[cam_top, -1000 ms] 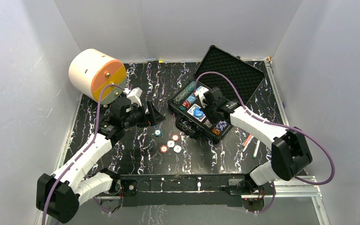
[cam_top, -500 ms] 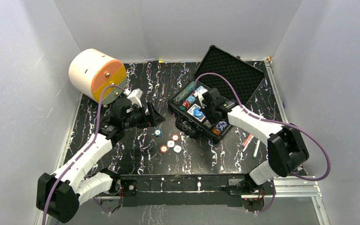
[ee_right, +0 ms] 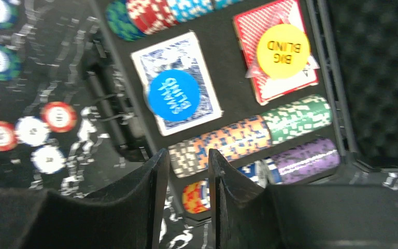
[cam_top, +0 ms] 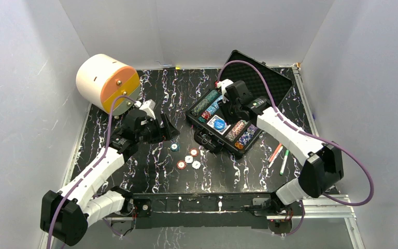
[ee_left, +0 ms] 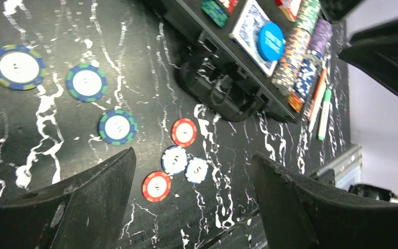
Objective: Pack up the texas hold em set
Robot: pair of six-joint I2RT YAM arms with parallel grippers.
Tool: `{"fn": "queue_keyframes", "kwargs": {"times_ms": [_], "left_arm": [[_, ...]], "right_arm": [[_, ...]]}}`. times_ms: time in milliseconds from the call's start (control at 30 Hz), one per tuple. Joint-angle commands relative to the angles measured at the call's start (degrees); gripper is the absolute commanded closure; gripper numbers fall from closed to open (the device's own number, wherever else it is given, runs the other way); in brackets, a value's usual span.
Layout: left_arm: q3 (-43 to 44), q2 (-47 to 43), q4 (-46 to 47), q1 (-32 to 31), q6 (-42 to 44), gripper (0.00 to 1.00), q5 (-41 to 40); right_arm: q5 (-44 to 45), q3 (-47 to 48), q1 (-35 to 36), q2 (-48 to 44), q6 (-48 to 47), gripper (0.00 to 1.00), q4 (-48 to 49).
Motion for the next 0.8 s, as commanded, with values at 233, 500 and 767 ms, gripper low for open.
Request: {"fn": "queue_keyframes", "kwargs": {"times_ms": [233,500,767], "left_arm": [[3.3,-3.57,-14.49,0.23,-5.54,0.19,-20.22],[3.39,-7.85,-19.11,0.32,-8.51,0.18,-29.67],[2.4,-9.22,-19.9,0.4,-9.4,0.16,-31.69]], "right_arm": [[-8.9,-0.83,13.69,2.25,19.92,0.57,3.39],[1.91,0.48,26.26,12.39,27.59,0.36,1.72],[2.12,2.61,29.6,20.43,27.5,0.31,-1.78]]}}
